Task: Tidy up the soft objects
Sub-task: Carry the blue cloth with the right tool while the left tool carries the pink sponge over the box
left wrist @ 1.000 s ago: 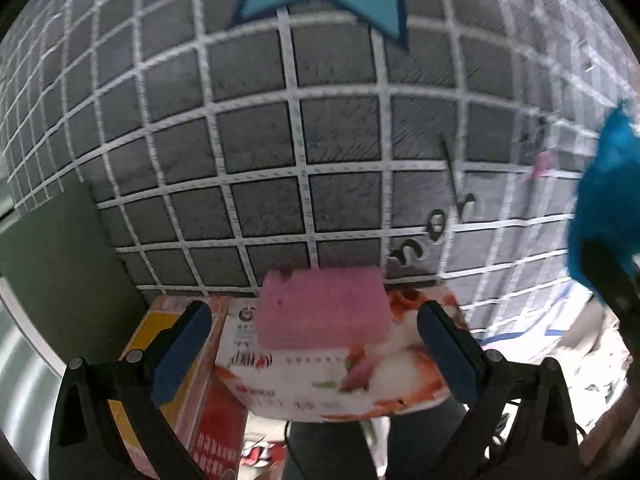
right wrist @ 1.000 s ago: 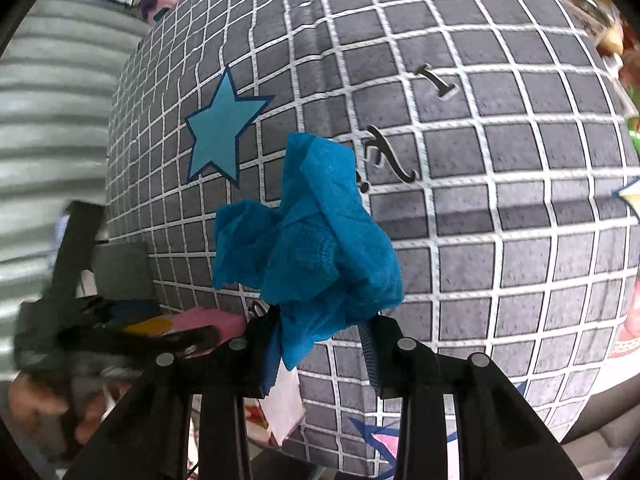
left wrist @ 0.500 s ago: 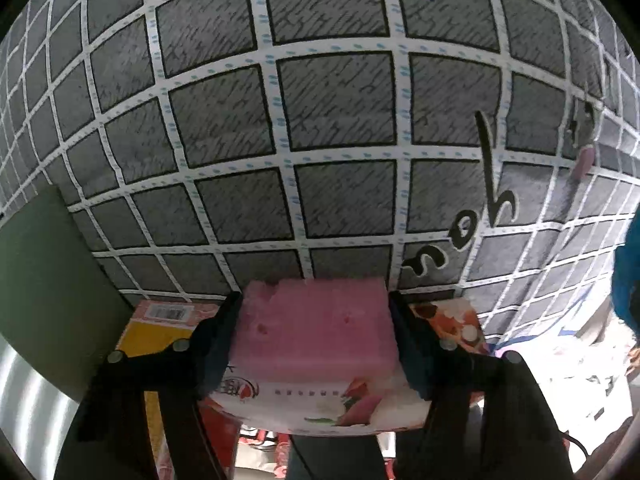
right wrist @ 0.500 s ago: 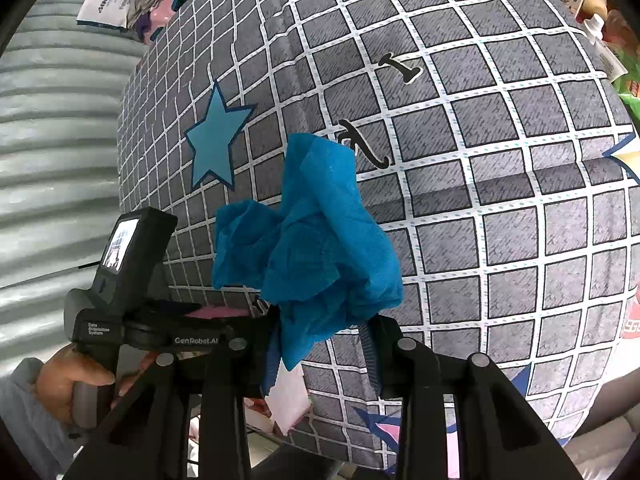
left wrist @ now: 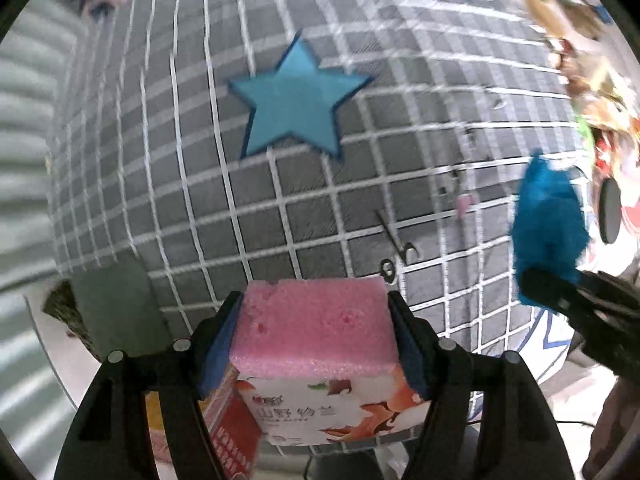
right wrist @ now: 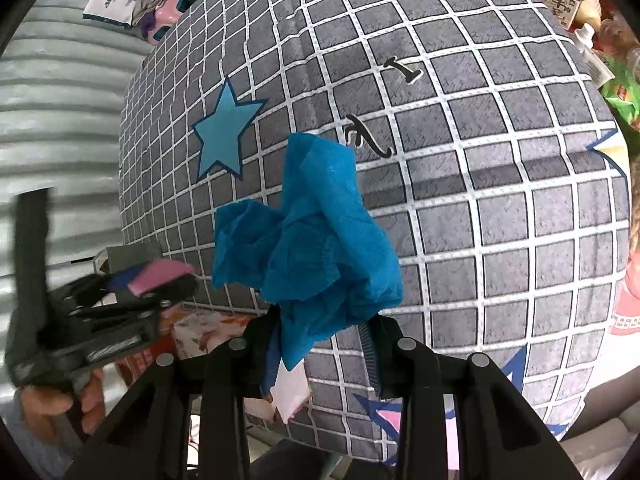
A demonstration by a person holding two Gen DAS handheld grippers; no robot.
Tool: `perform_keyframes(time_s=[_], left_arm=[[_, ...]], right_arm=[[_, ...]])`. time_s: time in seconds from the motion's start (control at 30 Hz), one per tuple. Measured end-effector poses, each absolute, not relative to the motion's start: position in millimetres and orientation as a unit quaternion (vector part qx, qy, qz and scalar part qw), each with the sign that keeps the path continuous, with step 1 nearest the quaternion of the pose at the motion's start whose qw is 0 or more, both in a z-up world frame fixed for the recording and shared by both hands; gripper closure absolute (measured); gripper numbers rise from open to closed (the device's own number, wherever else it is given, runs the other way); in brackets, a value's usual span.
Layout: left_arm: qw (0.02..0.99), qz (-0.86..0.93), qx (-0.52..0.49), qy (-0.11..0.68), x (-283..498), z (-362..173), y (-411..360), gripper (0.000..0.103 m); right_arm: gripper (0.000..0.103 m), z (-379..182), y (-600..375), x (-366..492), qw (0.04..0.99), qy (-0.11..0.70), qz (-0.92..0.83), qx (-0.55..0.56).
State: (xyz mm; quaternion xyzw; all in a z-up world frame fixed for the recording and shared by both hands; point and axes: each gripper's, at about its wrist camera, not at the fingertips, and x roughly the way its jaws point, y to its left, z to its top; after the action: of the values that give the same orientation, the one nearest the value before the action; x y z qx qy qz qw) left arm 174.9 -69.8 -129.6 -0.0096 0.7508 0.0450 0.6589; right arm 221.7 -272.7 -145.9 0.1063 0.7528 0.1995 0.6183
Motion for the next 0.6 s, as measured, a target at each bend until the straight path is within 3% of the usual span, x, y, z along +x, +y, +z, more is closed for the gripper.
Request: perform_keyframes(time_s=[0.27, 0.6], left_arm=[[0.709, -0.001, -0.004, 0.705, 133.0, -77.7, -100.8, 0.030], [0.727, -0.053, -0.003, 0.685, 70.9, -65.9, -122.1, 0.030]], right_arm=[[0.067, -135.3, -268.0, 194.7, 0.623, 0.752, 0.195, 0.091], [0.067, -114.6, -254.4, 144.6, 0.632, 0.747, 0.194, 0.069]])
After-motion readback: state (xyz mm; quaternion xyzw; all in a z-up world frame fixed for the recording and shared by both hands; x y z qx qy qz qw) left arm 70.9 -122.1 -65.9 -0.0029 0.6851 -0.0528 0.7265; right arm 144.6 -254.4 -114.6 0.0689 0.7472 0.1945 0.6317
